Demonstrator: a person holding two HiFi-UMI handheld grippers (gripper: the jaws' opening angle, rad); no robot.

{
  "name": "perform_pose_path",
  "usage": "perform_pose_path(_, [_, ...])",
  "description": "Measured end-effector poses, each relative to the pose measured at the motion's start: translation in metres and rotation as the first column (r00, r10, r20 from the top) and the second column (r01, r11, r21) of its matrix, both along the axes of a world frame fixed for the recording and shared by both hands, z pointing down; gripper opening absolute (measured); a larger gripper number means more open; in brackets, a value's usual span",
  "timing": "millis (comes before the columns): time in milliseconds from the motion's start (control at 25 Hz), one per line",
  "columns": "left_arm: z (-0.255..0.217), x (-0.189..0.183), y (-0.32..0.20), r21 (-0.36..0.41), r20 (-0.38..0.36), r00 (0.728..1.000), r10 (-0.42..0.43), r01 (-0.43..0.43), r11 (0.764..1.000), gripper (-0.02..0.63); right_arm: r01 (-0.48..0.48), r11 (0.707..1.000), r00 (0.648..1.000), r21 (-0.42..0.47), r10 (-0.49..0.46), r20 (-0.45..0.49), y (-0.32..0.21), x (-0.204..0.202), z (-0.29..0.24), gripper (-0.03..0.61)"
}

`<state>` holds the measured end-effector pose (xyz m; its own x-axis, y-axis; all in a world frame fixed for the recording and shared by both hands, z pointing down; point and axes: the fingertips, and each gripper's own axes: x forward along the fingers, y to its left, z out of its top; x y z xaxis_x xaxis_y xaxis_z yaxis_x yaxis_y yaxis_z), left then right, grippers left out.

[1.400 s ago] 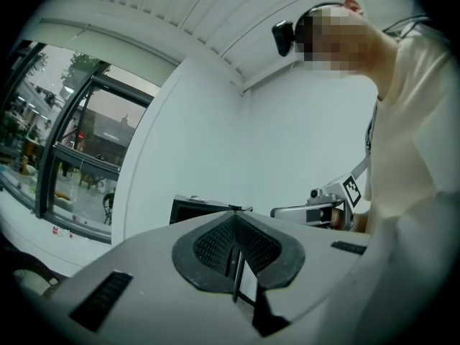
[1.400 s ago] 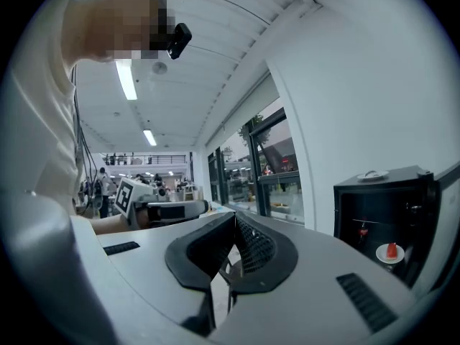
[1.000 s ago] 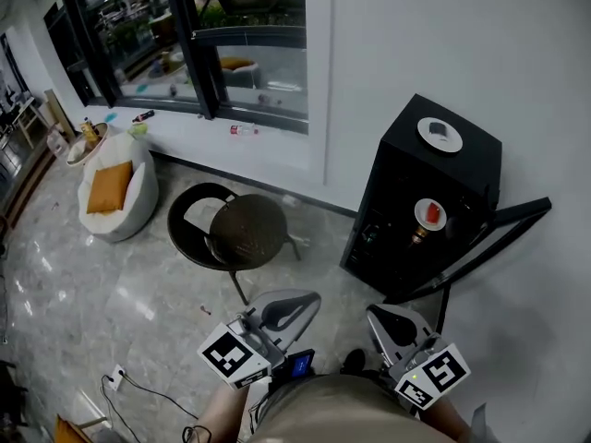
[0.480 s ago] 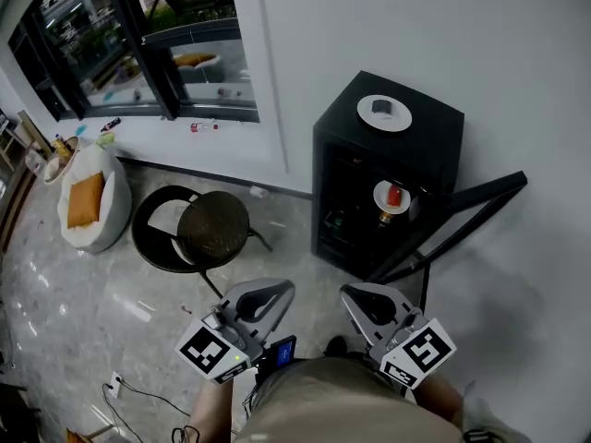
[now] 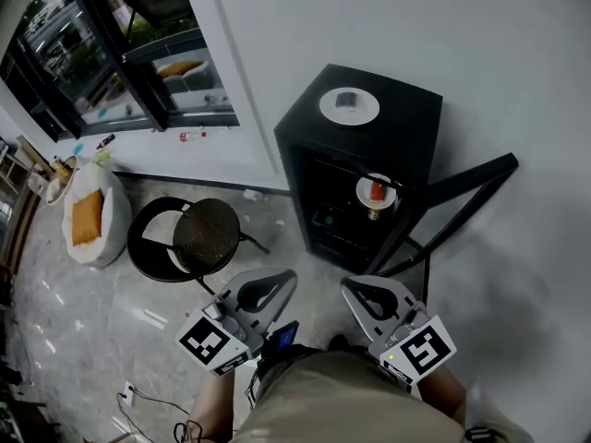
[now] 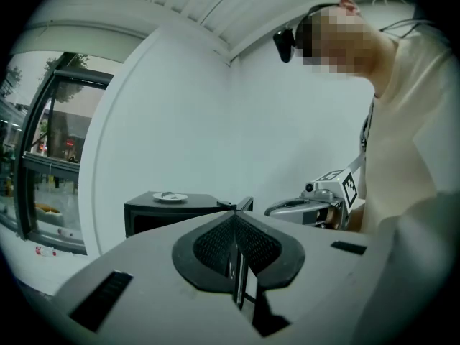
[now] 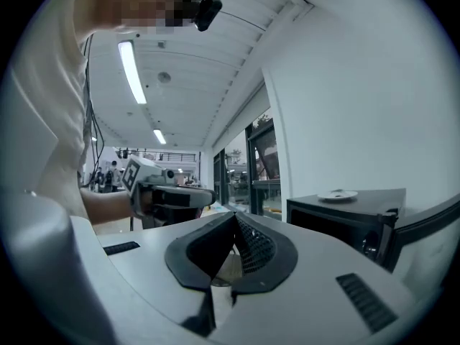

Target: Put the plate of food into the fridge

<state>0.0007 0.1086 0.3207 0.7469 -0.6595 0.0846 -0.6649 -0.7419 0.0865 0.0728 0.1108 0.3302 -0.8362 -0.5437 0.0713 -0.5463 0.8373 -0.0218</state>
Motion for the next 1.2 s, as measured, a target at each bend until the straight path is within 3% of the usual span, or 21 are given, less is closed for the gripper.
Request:
perform_pose_path(320, [0.001, 0.016, -0.023, 0.026, 0.028, 0.998, 0.052, -0.053, 0.998, 0.011, -0.039, 0.999, 0.999, 0.017, 0.040, -0.031, -0.013, 0.017, 0.000, 0.021])
perform_pose_path(720, [0.016, 0.015, -0.083, 0.048, 0.047, 0.986, 0.162, -0.164, 0.985, 0.011, -0.166, 0.984, 0.986, -0.065, 0.165, -0.021, -0.054, 0.027, 0.014, 0.021])
perform_pose_path(960, [0.018, 0.010, -0.130, 0.047, 0.040, 0.966, 0.257, -0.259, 0.965, 0.011, -0.235, 0.964, 0.970, -0.126, 0.225, -0.090, -0.089, 0.010, 0.017, 0.021])
perform_pose_path(1200, [0.023, -0.005, -0.168, 0.021, 0.064, 0.929, 0.364, -0.366, 0.930, 0.011, -0.293, 0.952, 0.955, -0.085, 0.286, -0.080, -0.121, -0.016, 0.008, 0.021])
